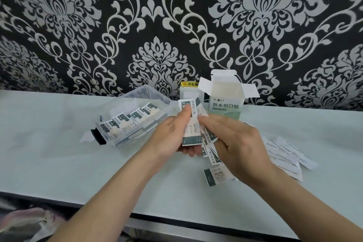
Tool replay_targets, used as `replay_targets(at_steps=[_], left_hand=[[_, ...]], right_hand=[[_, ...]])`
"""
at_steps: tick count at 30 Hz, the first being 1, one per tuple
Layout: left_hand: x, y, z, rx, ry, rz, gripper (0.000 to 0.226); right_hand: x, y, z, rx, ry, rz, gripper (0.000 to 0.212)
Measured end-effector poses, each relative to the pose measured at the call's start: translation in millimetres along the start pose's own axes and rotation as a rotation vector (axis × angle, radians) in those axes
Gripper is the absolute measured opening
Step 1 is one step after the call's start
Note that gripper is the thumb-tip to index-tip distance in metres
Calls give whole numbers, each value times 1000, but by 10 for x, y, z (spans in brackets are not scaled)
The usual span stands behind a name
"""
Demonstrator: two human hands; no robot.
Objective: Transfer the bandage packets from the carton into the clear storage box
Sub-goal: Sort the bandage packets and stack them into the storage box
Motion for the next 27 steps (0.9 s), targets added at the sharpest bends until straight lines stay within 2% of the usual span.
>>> replay_targets(at_steps=[3,7,9,11,14,18,22,25,27], left_hand=[[45,94,2,-73,66,98,64],[17,95,40,-120,121,103,65],[12,46,63,-114,168,74,62],[27,37,80,-129,219,92,49],[-85,60,85,-146,164,44,36],[-228,84,102,-75,107,-56,41],[-232,229,228,-185,193,185,52],[-354,213,330,-157,165,250,51],[-430,205,379,-147,150,261,52]], right_hand=[[23,24,-1,-52,21,48,38],[-162,4,-37,-169,-97,108,52],[-235,12,-71,-276,-132,258,57],[-231,74,-101,-414,-95,457,58],[-232,152,-152,-530,-70,606,53],[-218,171,-236,-550,-100,517,52],[16,213,-277,-520,-41,387,53],[74,309,-353,-515,-107,250,58],[108,367,-368,-518,-119,243,58]])
Point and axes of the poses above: each hand's wrist, its own z-axis towards the middle knuckle, its own x-axis out of the back of the hand, y = z × x, the point moved 9 cm from there along z, towards the middle knuckle, and after that the axes turned 13 degrees about z, right-handed, at the moved point
